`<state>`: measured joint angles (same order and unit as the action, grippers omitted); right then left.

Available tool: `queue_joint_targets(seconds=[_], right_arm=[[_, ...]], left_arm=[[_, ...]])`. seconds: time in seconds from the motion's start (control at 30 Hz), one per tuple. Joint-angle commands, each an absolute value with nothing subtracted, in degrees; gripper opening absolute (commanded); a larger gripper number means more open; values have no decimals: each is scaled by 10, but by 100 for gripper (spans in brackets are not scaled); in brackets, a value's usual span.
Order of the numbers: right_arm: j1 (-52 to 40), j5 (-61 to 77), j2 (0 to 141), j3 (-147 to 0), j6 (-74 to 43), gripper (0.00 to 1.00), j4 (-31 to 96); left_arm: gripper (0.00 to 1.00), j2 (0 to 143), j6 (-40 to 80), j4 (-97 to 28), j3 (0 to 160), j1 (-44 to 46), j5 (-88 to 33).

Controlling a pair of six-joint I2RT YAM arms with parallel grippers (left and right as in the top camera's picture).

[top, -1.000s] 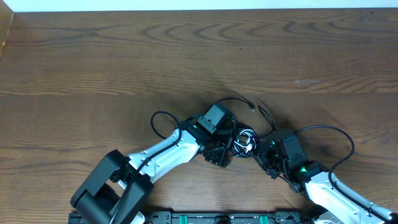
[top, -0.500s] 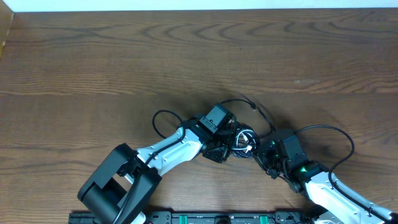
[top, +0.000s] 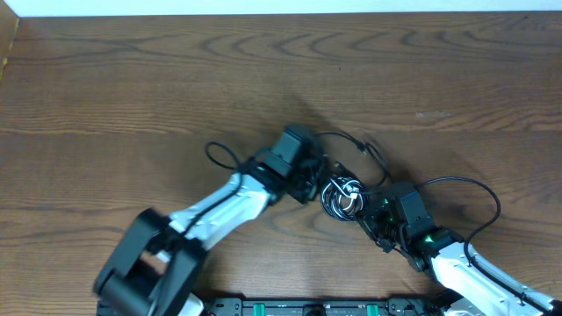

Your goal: Untangle cables

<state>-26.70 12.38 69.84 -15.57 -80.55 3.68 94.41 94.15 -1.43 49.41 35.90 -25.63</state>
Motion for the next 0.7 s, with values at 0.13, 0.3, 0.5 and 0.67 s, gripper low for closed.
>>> queue_joint_targets(seconds=[0.13,0.3,0.5,0.67], right_arm=[[-265,98,719,-126,-805,1,63],[-266,98,719,-126,-805,1,63],[-266,107,719,-126,-805,1,60],[-265,111,719,-126,-805,2,60]], left_arm=[[7,824,878,-8,498,258,-327],[8,783,846,-8,498,227,-354],[7,761,770,-8,498,215,-354],[8,761,691,-14,498,215,-379]])
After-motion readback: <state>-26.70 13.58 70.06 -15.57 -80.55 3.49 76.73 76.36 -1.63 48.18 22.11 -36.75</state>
